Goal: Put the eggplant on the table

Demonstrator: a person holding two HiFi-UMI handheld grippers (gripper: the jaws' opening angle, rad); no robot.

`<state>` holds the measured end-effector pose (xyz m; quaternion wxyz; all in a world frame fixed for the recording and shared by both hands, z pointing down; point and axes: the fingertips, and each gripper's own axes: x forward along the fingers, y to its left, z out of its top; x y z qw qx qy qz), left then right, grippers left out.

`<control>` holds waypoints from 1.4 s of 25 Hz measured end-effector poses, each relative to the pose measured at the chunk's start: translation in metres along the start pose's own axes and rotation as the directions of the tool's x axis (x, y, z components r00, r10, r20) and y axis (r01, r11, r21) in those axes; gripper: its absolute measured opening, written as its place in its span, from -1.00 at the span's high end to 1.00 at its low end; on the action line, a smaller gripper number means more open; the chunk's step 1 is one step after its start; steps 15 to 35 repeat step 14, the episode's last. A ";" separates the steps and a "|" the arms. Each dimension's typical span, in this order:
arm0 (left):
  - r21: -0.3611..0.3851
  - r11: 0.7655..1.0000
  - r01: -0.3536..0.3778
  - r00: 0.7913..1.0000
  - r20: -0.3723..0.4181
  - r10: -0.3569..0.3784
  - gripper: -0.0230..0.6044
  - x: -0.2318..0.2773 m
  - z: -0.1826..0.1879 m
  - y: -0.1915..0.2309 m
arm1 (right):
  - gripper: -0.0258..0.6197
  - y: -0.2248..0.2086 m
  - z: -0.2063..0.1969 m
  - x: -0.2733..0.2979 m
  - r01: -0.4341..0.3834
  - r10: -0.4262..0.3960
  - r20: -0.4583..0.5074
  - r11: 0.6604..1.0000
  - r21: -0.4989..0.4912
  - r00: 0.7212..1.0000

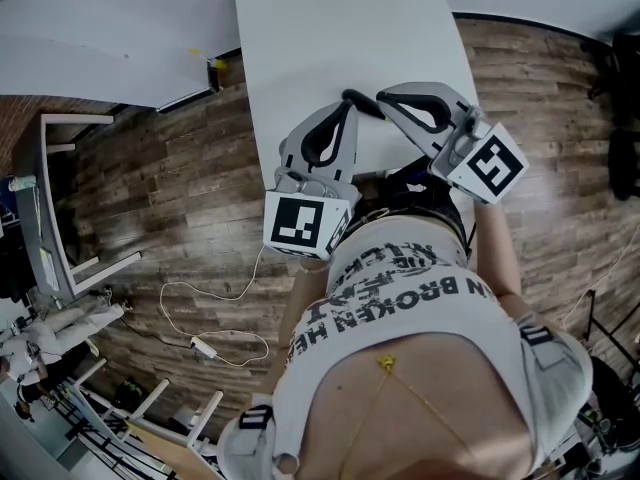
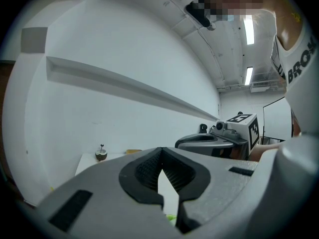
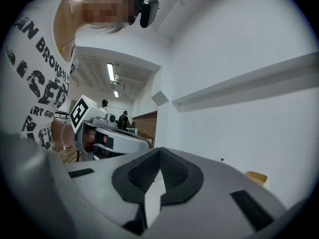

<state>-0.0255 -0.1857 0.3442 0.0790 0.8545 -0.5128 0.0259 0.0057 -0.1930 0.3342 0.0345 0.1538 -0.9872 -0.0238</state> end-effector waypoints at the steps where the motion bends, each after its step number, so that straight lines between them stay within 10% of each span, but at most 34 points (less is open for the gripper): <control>1: -0.001 1.000 0.000 1.000 0.001 0.000 0.91 0.000 0.000 0.000 | 0.90 0.000 0.000 0.000 0.001 -0.001 -0.002 1.000 0.001 1.000; 35: -0.006 1.000 0.001 1.000 -0.004 -0.001 0.91 -0.001 -0.001 0.000 | 0.90 -0.001 0.001 0.001 -0.003 0.003 -0.004 1.000 0.002 1.000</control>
